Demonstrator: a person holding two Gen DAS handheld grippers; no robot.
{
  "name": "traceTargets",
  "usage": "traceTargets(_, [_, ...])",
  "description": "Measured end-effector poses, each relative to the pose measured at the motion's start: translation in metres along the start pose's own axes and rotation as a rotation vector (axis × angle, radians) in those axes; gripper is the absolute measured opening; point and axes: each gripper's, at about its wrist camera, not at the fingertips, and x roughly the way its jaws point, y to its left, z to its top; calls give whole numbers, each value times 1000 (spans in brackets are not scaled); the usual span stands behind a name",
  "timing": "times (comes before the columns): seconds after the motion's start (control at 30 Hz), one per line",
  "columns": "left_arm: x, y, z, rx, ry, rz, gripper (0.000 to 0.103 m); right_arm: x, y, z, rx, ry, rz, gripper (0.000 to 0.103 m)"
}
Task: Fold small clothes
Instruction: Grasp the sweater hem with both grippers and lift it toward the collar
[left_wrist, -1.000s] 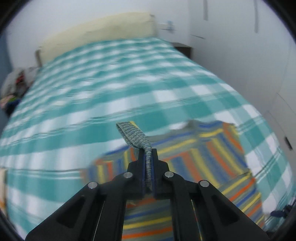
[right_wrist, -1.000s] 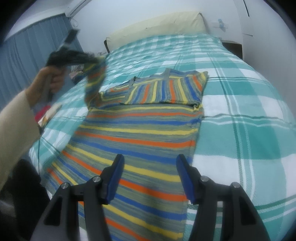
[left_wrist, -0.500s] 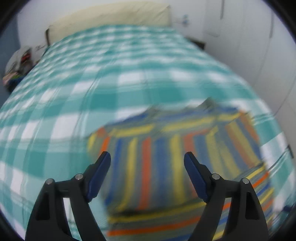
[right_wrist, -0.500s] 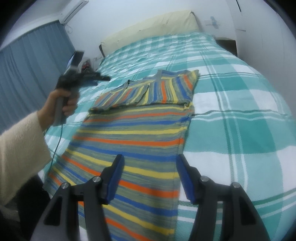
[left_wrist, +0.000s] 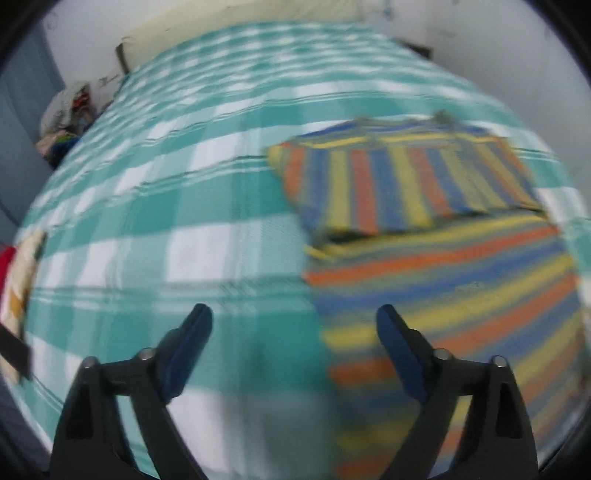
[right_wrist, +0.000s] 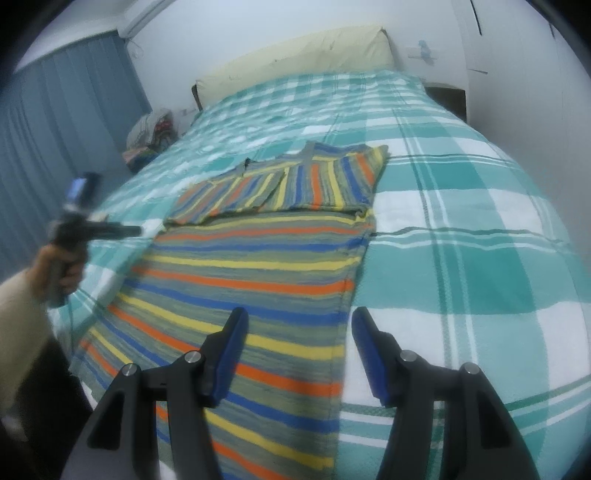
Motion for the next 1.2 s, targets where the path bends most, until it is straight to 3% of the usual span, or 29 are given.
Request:
traceTargets(0.1, [-21, -38, -48, 35, 10, -99, 95, 11, 9, -8, -41, 96, 5, 58])
traceTargets(0.2, [-24, -69, -91, 71, 53, -140, 95, 16, 29, -22, -105, 185, 27, 58])
traceTargets(0.27, [-18, -86, -124, 110, 117, -118, 95, 20, 45, -36, -186, 249, -1, 58])
traceTargets(0.37, [-33, -92, -157, 120, 78, -49, 97, 27, 55, -69, -287, 345, -113, 58])
traceTargets(0.47, [-46, -86, -172, 131, 93, 3, 99, 18, 50, -90, -296, 363, -171, 59])
traceTargets(0.6, [-55, -71, -185, 115, 159, 18, 98, 6, 43, -110, -300, 478, -258, 64])
traceTargets(0.67, [-69, -58, -184, 100, 150, 21, 92, -2, 37, -113, -289, 537, -249, 63])
traceTargets(0.8, [-106, -15, -166, -60, -19, -5, 97, -46, 19, -98, -206, 452, -185, 64])
traceTargets(0.87, [-98, -6, -159, -109, -23, -32, 96, -62, 4, -87, -106, 396, -110, 64])
traceTargets(0.93, [-76, -11, -158, -110, 34, -65, 94, -63, -8, -82, -21, 370, -46, 64])
traceTargets(1.03, [-53, -27, -173, -70, 124, -91, 69, -45, -18, -87, 51, 393, 9, 62])
traceTargets(1.07, [-48, -31, -177, -61, 138, -90, 65, -37, -19, -90, 67, 413, 23, 60])
traceTargets(1.1, [-48, -36, -179, -53, 130, -76, 60, -28, -20, -97, 88, 451, 56, 49])
traceTargets(1.17, [-52, -45, -178, -14, 141, -99, 6, -22, -17, -104, 105, 487, 95, 19])
traceTargets(1.2, [-54, -46, -175, -15, 153, -119, 5, -23, -15, -108, 108, 489, 106, 6])
